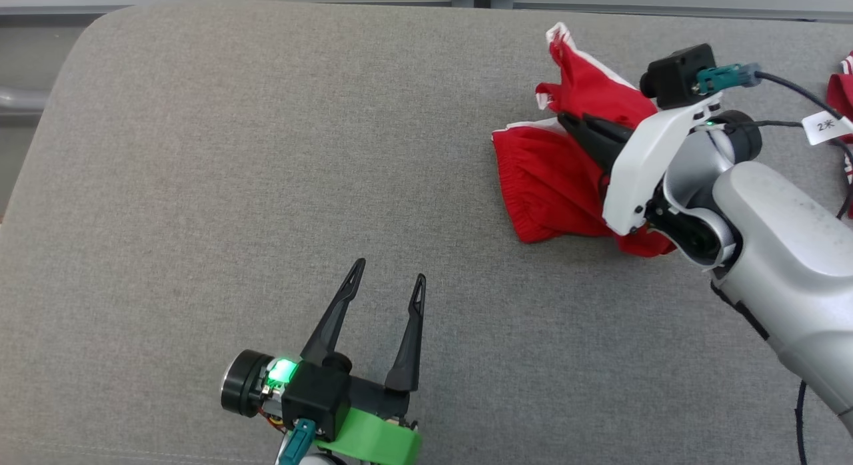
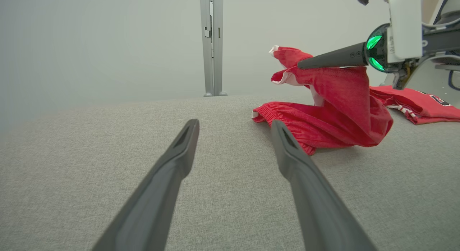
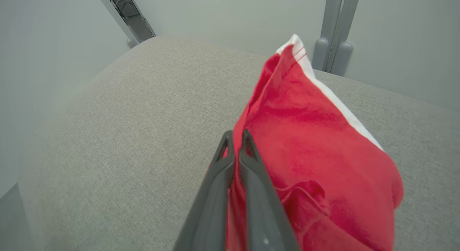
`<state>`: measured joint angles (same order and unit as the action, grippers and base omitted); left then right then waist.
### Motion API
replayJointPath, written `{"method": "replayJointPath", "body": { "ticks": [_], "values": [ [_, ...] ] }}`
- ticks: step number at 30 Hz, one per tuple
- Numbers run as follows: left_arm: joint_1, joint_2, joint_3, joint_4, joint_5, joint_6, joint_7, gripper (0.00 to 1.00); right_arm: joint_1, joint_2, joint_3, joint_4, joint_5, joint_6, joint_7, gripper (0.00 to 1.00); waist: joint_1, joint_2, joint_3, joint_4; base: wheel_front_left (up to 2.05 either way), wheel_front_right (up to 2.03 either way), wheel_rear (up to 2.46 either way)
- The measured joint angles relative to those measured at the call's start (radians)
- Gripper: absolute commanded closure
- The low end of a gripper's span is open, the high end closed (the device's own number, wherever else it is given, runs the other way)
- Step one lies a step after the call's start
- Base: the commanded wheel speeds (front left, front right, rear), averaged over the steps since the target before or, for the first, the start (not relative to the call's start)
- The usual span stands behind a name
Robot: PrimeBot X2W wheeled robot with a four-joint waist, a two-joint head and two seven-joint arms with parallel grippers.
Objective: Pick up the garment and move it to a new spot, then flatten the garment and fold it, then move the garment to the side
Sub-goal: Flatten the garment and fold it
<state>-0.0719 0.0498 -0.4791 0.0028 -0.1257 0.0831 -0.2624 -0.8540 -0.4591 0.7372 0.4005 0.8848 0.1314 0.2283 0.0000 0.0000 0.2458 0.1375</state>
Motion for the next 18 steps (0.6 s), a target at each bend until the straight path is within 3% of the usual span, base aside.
{"method": "replayJointPath", "body": {
  "ticks": [10,11,12,18],
  "values": [
    [-0.023,0.000,-0.021,0.001,-0.015,0.006,0.000,0.00,0.057,0.113,0.010,0.055,-0.027,0.000,-0.001,1.00,0.0000,0.0000,0.034,0.032,0.00,0.00,0.00],
    [-0.023,0.000,-0.022,0.002,-0.015,0.006,0.000,0.00,0.063,0.122,0.013,0.059,-0.027,0.000,-0.006,0.16,0.0000,0.0000,0.036,0.035,0.00,0.00,0.00],
    [-0.023,0.000,-0.022,0.003,-0.015,0.007,0.000,0.00,0.068,0.128,0.014,0.060,-0.027,0.000,-0.016,0.00,0.0000,0.0000,0.037,0.037,0.00,0.00,0.00],
    [-0.021,0.000,-0.014,0.011,-0.018,0.009,0.000,0.00,0.107,0.144,0.019,-0.008,-0.006,0.000,-0.138,0.00,0.0000,0.0000,0.018,0.028,0.00,0.00,0.00]
  ]
}}
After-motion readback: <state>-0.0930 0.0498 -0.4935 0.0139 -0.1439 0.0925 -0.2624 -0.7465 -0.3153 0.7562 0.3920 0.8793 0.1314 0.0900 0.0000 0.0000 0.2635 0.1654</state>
